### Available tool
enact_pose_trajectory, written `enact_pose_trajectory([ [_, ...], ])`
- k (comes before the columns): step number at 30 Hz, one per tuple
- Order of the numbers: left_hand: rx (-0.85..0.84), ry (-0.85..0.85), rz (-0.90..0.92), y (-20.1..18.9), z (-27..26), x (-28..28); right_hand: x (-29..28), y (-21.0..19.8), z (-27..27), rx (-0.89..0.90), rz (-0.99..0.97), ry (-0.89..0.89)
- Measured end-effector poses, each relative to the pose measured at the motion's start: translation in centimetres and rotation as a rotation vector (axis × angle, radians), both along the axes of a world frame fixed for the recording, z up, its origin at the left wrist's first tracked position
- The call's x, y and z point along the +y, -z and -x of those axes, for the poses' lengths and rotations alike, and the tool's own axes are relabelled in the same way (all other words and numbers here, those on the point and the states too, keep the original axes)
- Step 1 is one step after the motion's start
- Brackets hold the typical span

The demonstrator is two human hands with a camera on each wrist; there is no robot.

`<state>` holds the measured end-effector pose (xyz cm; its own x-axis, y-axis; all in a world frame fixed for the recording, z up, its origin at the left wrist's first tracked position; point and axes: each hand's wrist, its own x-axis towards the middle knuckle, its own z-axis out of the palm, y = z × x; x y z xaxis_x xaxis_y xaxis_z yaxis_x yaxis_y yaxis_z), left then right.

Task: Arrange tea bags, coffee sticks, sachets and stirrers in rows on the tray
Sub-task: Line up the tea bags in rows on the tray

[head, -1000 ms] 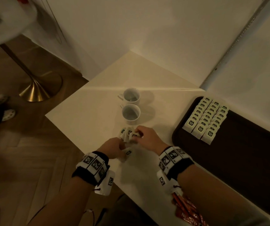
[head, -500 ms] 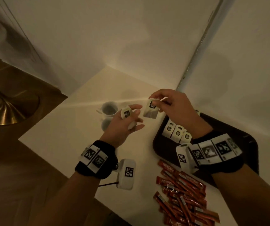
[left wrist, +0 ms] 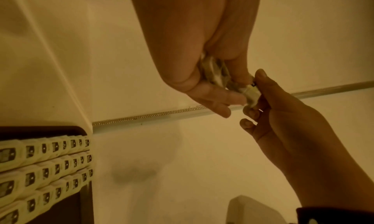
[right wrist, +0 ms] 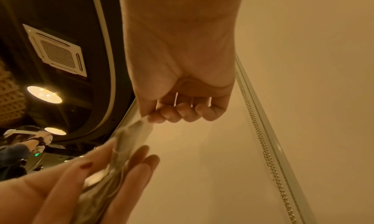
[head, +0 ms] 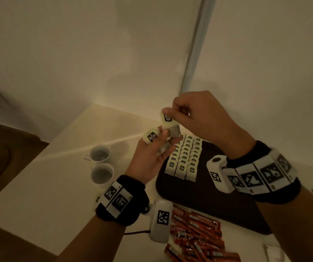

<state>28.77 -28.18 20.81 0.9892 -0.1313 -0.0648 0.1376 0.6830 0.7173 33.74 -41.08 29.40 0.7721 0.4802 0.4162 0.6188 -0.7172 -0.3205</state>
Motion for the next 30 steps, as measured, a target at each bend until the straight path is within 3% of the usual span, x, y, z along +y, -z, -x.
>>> enact_pose_trajectory([
  [3,-0.039,-0.033,-0.071,0.0,-0.3,-0.4,-0.9,-0.2,-0.1,0.026,-0.067,-0.019],
  [7,-0.126,-0.127,-0.215,-0.2,-0.6,-0.6,-1.7,0.0,0.1,0.290,-0.271,-0.059],
  [14,-0.174,-0.187,-0.242,-0.1,-0.8,-0.9,-1.6,0.3,-0.2,0.393,-0.312,-0.073],
  [23,-0.116,-0.183,-0.115,0.0,-1.0,-0.9,-1.0,0.3,-0.6,0.393,-0.402,-0.023],
  [30,-0.063,-0.064,-0.134,0.2,-0.9,-1.7,-0.6,-0.2,-0.8,0.276,-0.288,0.047],
])
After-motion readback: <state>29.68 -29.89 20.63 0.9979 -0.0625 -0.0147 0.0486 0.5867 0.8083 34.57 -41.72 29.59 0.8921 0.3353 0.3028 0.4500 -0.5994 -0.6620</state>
